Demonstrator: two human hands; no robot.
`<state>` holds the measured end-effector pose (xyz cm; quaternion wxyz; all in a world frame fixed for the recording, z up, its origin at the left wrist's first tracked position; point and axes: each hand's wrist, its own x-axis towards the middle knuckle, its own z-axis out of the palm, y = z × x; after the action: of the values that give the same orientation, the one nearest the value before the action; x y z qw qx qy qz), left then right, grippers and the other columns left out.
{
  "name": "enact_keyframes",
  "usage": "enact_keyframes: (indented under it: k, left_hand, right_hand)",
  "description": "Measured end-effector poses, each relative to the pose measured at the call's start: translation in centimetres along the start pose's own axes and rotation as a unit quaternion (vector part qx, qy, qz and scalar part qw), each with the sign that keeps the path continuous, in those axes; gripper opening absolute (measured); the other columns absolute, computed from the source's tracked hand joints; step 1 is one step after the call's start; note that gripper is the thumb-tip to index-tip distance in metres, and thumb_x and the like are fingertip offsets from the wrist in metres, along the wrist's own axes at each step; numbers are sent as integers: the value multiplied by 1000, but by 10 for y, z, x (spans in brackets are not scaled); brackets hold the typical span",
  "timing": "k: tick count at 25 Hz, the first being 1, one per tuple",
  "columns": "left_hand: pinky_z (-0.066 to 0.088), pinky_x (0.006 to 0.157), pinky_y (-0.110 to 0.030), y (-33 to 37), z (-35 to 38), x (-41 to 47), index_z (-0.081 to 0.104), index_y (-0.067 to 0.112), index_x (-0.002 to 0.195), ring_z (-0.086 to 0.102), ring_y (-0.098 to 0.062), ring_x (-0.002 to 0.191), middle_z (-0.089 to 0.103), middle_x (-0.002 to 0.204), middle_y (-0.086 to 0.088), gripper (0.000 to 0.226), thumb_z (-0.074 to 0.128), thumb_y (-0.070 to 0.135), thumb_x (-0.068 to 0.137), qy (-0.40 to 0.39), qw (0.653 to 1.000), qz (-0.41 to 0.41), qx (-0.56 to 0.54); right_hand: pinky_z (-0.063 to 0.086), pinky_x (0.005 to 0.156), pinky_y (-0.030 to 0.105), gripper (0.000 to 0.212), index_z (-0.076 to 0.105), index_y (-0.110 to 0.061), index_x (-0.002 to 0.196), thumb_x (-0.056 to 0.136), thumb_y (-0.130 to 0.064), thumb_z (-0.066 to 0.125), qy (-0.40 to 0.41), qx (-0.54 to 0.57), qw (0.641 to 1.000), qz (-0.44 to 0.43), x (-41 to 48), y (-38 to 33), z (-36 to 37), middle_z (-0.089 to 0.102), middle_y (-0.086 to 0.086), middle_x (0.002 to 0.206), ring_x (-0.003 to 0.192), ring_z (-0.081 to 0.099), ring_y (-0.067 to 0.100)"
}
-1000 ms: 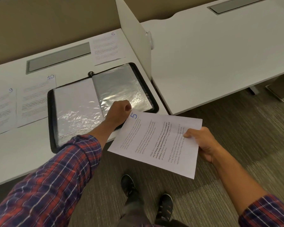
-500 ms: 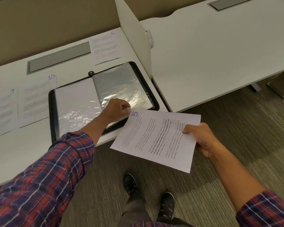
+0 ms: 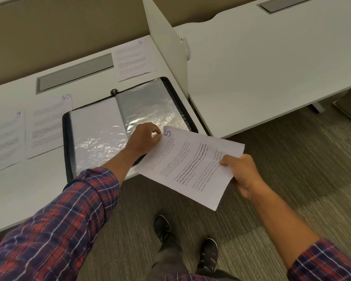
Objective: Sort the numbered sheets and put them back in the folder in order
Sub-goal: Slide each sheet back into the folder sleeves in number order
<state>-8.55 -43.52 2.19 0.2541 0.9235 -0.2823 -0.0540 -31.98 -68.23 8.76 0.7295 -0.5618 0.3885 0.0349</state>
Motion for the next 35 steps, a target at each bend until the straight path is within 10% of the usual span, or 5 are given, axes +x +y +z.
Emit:
enact_keyframes:
  k: [17, 26, 29, 35]
  left_hand:
    - [57, 84, -45, 7, 17, -8, 71, 20, 88, 64, -17, 94, 73, 103, 4, 9, 69, 26, 93, 45, 996, 6, 71]
    - [48, 102, -49, -1, 27, -8, 68, 17, 121, 59, -27, 118, 66, 130, -4, 34, 68, 39, 96, -7, 992, -62, 107]
    - [47, 101, -49, -2, 28, -7, 69, 17, 120, 58, -26, 117, 66, 128, -4, 32, 68, 38, 96, 3, 993, -66, 103]
    - [44, 97, -47, -8, 29, -7, 69, 17, 114, 58, -26, 112, 67, 121, -3, 30, 71, 39, 94, 23, 994, -64, 81]
  right_hand:
    - [63, 86, 42, 25, 66, -25, 98, 99, -1, 61, 18, 23, 999, -17, -17, 16, 30, 76, 4, 102, 96, 75, 24]
    - [59, 93, 42, 28, 61, -30, 125, 100, -18, 68, 53, -68, 995, -44, 7, 55, 26, 67, 5, 131, 116, 67, 21]
    - [36, 118, 49, 74, 37, -22, 157, 94, -37, 73, 163, -311, 910, -219, 15, 55, 41, 42, 4, 159, 146, 39, 23]
    - [36, 119, 32, 54, 55, -5, 145, 96, -20, 70, -7, -463, 731, -502, 44, 44, 104, 58, 13, 146, 139, 52, 23]
